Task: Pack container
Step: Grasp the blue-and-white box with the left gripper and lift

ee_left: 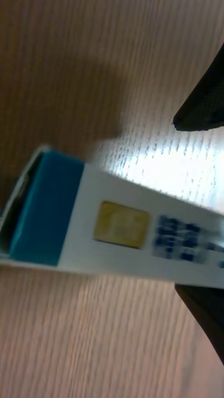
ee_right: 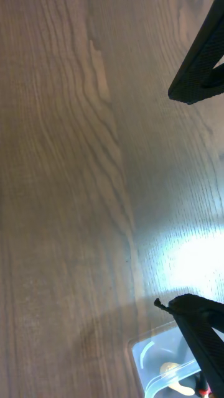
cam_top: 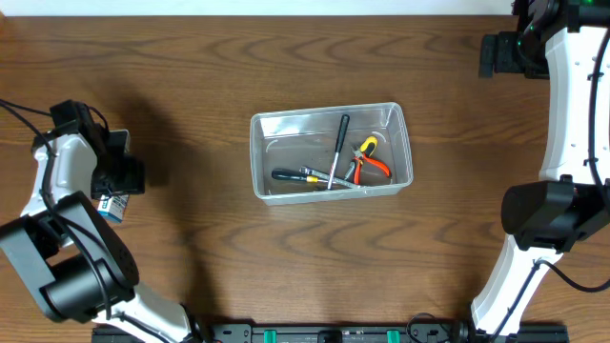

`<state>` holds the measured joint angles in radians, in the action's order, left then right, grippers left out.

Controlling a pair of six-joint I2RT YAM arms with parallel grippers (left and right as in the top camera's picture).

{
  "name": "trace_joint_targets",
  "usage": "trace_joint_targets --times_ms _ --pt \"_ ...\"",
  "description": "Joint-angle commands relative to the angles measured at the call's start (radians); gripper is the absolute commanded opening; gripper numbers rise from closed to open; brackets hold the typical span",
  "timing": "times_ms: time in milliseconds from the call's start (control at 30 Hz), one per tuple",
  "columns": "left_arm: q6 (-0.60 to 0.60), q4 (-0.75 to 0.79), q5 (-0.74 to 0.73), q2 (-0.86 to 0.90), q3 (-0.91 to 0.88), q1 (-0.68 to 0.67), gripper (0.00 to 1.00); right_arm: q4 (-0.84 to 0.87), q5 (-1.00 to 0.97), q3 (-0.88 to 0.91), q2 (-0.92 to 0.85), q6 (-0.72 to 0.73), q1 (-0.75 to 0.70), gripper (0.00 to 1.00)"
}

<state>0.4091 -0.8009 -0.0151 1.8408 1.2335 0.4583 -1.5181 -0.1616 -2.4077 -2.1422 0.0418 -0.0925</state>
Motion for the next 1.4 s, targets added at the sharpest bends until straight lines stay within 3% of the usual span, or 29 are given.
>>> trace_joint_targets --times_ms 0,367,800,1100,1233,1300,1367 --pt "0.006 -0.001 0.012 0.05 -0.004 0.003 0.66 0.0 -0.006 -0.013 0.012 0.013 0.0 0.99" --pt "0.024 0.026 0.012 0.097 -0.004 0.003 0.66 0.0 -0.006 -0.013 0.012 0.013 0.0 0.98" --pt "0.024 0.021 0.012 0.088 0.013 0.003 0.25 0.0 -0.007 -0.013 0.012 0.013 0.0 0.99" --pt "0.006 0.018 0.012 0.03 0.06 0.003 0.24 0.0 -0.006 -0.013 0.012 0.013 0.0 0.99" --pt "-0.003 0.02 0.012 -0.013 0.088 0.003 0.19 0.0 -0.006 -0.013 0.012 0.013 0.0 0.99" --pt "-0.003 0.021 0.013 -0.036 0.101 0.003 0.06 0.0 -0.006 -0.013 0.012 0.013 0.0 0.99" --pt "-0.003 0.021 0.013 -0.055 0.109 0.003 0.06 0.0 -0.006 -0.013 0.012 0.013 0.0 0.99"
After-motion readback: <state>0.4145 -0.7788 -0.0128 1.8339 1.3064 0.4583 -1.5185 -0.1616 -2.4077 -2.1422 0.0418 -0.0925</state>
